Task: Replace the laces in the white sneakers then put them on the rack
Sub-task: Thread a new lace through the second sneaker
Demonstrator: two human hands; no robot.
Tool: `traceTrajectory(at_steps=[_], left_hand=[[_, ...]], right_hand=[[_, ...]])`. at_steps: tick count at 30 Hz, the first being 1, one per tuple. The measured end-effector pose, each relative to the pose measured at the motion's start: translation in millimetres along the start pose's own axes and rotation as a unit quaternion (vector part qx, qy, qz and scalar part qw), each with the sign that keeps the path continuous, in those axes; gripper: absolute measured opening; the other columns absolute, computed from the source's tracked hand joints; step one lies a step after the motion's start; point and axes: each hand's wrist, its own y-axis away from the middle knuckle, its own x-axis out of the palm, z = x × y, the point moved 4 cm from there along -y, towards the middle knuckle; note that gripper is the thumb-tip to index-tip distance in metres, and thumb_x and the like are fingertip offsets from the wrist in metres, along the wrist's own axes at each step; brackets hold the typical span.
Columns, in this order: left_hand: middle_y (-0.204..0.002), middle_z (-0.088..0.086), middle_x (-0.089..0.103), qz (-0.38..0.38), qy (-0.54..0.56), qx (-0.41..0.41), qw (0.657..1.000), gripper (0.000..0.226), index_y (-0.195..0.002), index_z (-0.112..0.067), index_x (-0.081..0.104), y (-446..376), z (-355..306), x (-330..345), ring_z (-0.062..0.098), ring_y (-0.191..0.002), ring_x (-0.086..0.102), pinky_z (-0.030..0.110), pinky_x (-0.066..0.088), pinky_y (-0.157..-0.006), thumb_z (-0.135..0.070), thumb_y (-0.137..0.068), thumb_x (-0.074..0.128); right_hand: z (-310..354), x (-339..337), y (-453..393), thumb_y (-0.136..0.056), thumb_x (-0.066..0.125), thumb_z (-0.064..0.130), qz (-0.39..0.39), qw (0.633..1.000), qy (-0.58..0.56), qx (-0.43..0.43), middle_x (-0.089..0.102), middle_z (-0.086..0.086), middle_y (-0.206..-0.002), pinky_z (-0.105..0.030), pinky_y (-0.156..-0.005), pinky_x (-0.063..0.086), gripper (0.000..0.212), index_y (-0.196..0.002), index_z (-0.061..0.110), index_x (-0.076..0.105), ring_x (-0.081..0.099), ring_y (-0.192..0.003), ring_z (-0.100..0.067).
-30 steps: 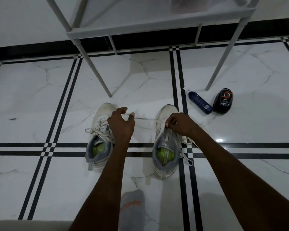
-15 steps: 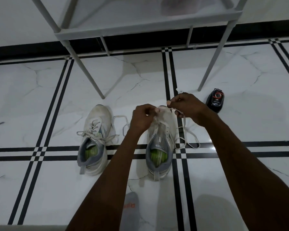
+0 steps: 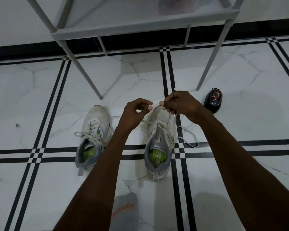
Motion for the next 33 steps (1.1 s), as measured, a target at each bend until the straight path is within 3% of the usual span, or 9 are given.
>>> traceTrajectory(at_steps=[3,6,11,14,16,19,23,29,33], left_hand=[[-0.119,-0.014,0.069,0.087,0.01,-0.021,0.996,0.039,-0.125,-0.027,0.066,1.3,-4.6,10.2,0.001,-0.112,0.062,0.018,0.051,-0.088,-0.029,-0.088,0.078],[-0.106,-0.003,0.077,0.108,0.041,-0.002,0.993,0.024,-0.115,-0.012,0.074,2.7,-16.5,23.8,0.009,-0.103,0.071,0.023,0.053,-0.093,-0.018,-0.092,0.074],[-0.089,0.009,0.078,-0.119,0.021,-0.07,0.99,0.006,-0.089,-0.012,0.078,-5.3,12.2,-18.0,0.004,-0.077,0.072,0.025,0.058,-0.083,-0.008,-0.089,0.074],[-0.093,-0.002,0.078,-0.262,-0.076,-0.189,0.943,0.012,-0.093,-0.022,0.08,3.1,47.4,-62.3,0.015,-0.091,0.073,0.039,0.058,-0.091,-0.018,-0.082,0.076],[-0.112,-0.002,0.072,-0.205,-0.092,-0.166,0.96,0.037,-0.116,-0.017,0.074,5.2,52.3,-64.8,0.016,-0.109,0.067,0.032,0.052,-0.1,-0.017,-0.08,0.083],[-0.13,-0.009,0.061,-0.016,-0.076,-0.025,0.997,0.066,-0.137,-0.018,0.059,2.5,19.9,-34.5,-0.009,-0.115,0.054,0.005,0.041,-0.096,-0.018,-0.077,0.088],[-0.102,-0.006,0.078,0.098,-0.027,0.023,0.995,0.025,-0.109,-0.017,0.078,-0.5,-12.8,4.4,0.004,-0.099,0.071,0.026,0.053,-0.094,-0.028,-0.087,0.079],[-0.082,-0.008,0.077,-0.192,-0.105,-0.148,0.964,0.019,-0.085,-0.027,0.081,0.1,38.6,-53.5,0.016,-0.087,0.073,0.042,0.059,-0.087,-0.045,-0.082,0.073],[-0.106,-0.005,0.076,-0.219,-0.172,-0.212,0.937,0.024,-0.101,-0.028,0.079,8.0,51.5,-71.6,0.021,-0.108,0.068,0.043,0.052,-0.1,-0.041,-0.081,0.079]], right_hand=[[2.3,2.0,-0.6,-0.085,0.079,0.024,0.009,1.0,-0.029,0.001,0.072,-0.012,-0.078,-0.024,-0.058,0.051,0.028,-0.097,0.002,0.066,0.065,-0.065,-0.016],[7.1,4.7,-1.0,-0.083,0.08,0.025,0.016,1.0,-0.024,0.0,0.074,-0.015,-0.08,-0.027,-0.06,0.052,0.033,-0.099,0.001,0.065,0.067,-0.067,-0.02],[8.1,-9.3,1.5,-0.082,0.081,0.023,-0.007,0.999,0.031,-0.012,0.072,-0.016,-0.078,-0.021,-0.054,0.051,0.032,-0.096,-0.002,0.067,0.064,-0.058,-0.009],[5.7,-12.3,1.5,-0.081,0.082,0.023,0.009,0.998,0.058,0.0,0.073,-0.017,-0.085,-0.03,-0.066,0.052,0.028,-0.094,0.002,0.07,0.065,-0.069,-0.015],[7.7,-9.0,1.6,-0.08,0.082,0.022,0.015,0.998,0.056,-0.006,0.072,-0.011,-0.079,-0.025,-0.062,0.051,0.024,-0.091,0.004,0.071,0.065,-0.066,-0.011],[12.3,3.9,0.2,-0.08,0.083,0.022,0.02,0.999,0.047,-0.015,0.071,-0.005,-0.072,-0.022,-0.056,0.05,0.027,-0.093,0.002,0.07,0.065,-0.06,-0.005],[11.8,9.9,-3.1,-0.078,0.085,0.025,0.011,0.999,0.043,-0.012,0.073,-0.005,-0.075,-0.023,-0.06,0.052,0.031,-0.094,0.003,0.07,0.069,-0.065,-0.009],[5.3,-1.7,-1.7,-0.078,0.084,0.022,0.011,0.998,0.062,-0.009,0.074,-0.008,-0.08,-0.026,-0.058,0.051,0.026,-0.089,0.003,0.072,0.069,-0.066,-0.009],[9.3,-1.5,-2.1,-0.077,0.085,0.022,0.009,0.997,0.071,-0.006,0.075,-0.008,-0.081,-0.021,-0.054,0.048,0.024,-0.087,0.005,0.072,0.07,-0.068,-0.009]])
